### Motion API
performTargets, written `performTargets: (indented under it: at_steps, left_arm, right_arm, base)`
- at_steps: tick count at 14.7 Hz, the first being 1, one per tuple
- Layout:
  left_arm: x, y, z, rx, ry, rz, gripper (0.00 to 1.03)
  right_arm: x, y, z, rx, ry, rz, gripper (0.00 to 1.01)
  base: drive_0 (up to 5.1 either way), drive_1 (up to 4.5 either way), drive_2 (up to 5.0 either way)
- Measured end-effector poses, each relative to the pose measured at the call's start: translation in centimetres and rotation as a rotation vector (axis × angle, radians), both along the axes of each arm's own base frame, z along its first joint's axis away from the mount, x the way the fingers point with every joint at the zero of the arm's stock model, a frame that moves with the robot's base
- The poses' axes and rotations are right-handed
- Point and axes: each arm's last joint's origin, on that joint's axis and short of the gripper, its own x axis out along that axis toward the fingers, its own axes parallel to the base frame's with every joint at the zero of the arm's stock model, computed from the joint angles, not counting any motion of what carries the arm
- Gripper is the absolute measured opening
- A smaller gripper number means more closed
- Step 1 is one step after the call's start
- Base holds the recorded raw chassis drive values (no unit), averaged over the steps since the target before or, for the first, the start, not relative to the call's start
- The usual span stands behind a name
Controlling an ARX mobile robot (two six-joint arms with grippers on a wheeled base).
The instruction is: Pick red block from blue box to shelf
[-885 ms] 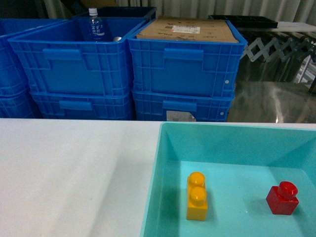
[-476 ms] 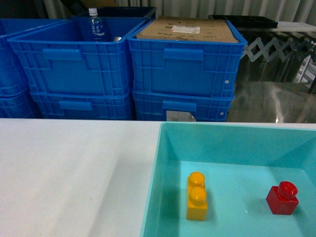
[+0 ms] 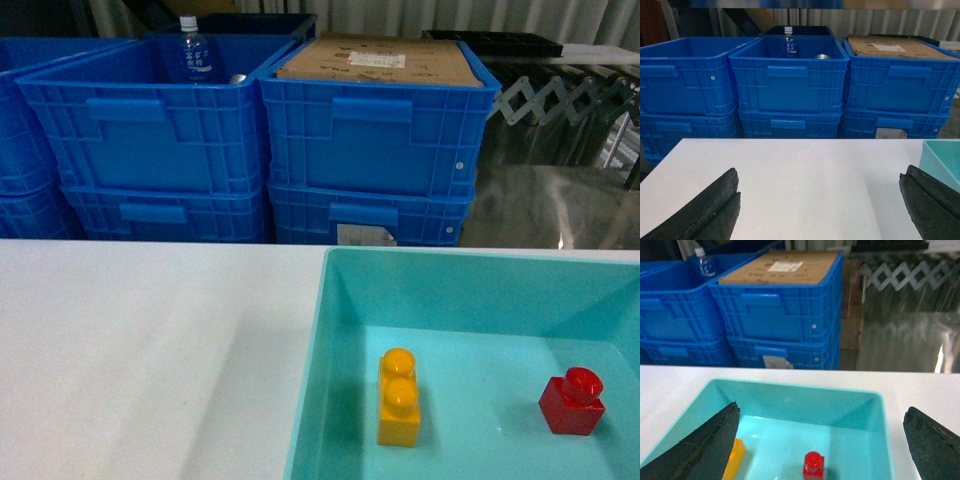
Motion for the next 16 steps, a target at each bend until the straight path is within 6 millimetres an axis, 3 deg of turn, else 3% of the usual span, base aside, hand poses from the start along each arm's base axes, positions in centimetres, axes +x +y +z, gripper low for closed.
performTargets:
  at_steps: [3,5,10,16]
  left_arm:
    - [0.0,0.0,0.0,0.000,0.000,0.000,0.98]
    - [0.0,0.0,0.0,0.000,0.000,0.000,0.98]
    - [0.0,0.0,0.0,0.000,0.000,0.000,0.98]
    - [0.0,0.0,0.0,0.000,0.000,0.000,0.98]
  right_arm:
    - [5.5,2.6,0.5,0.034,0.216,0.099,0.98]
    - [7.5,3.7,0.5,0.033,0.255,0.103,0.98]
    - [9.3,5.9,-2.8,-0.030,0.352,0.032,0.98]
    - [9.0,6.3,-7.4,-0.076,0.404,-0.026,0.98]
  base:
    - [0.0,0.00,0.0]
    - [0.0,0.00,0.0]
    - [0.0,0.00,0.0]
    - [0.0,0.00,0.0]
